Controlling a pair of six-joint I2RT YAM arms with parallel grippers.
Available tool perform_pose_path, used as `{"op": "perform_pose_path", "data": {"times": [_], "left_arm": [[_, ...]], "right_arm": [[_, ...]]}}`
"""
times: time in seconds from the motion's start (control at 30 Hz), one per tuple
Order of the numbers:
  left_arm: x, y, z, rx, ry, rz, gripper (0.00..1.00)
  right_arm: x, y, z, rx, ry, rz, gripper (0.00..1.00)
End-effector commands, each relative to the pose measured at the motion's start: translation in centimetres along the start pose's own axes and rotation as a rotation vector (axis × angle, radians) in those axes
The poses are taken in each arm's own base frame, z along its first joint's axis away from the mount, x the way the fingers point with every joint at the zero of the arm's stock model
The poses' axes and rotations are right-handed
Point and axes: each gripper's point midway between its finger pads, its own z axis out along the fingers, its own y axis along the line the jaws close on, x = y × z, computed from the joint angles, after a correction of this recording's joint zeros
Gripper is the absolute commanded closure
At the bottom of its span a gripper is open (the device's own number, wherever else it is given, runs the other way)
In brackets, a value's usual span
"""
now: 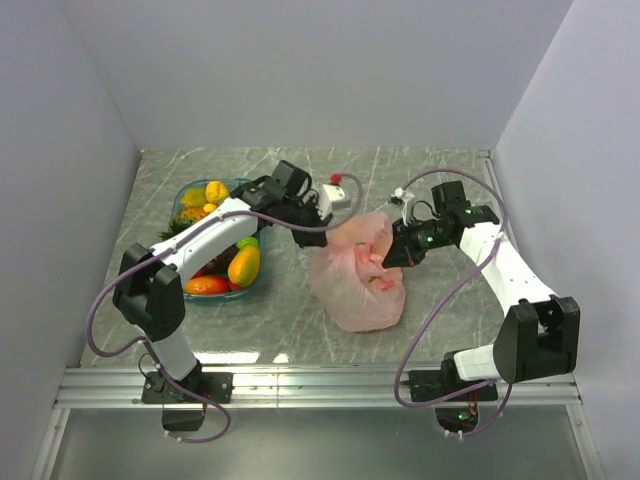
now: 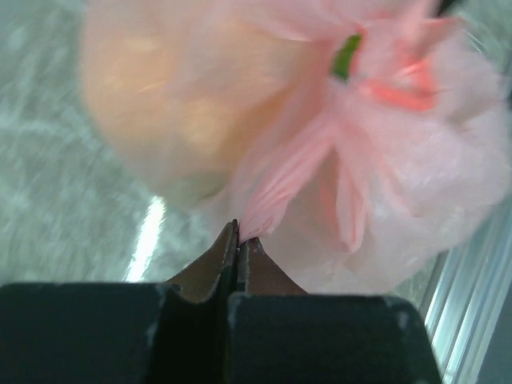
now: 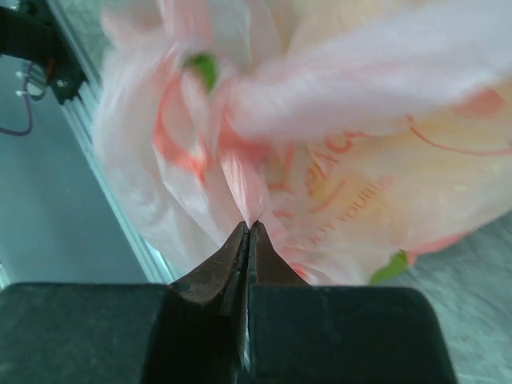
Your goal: Place the fake fruits into the plastic bag and tie a complex knot
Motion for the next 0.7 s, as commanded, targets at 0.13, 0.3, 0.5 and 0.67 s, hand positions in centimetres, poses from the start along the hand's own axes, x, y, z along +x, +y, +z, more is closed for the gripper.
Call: {"op": "perform_pose_path", "data": {"times": [0.13, 0.3, 0.5, 0.67], "left_arm": [[1.4, 7.9, -4.5, -0.306, -0.042, -0.237, 1.0], [4.3, 9.4, -6.0, -0.336, -0.002, -0.224, 1.0], [7.3, 7.8, -4.9, -0.255, 0.065, -0.14, 1.0], [9.3, 6.9, -3.4, -0.257, 0.145, -0.008, 1.0]], "right_arm": [[1.2, -2.6, -4.1, 0.166, 0.038, -0.083, 1.0], [2.2, -5.6, -6.7, 0.275, 0.054, -0.067, 1.0], [4.4, -7.3, -6.3, 0.292, 0.084, -0.052, 1.0], [6.8, -7.8, -5.3, 0.289, 0.146, -0.055, 1.0]]}}
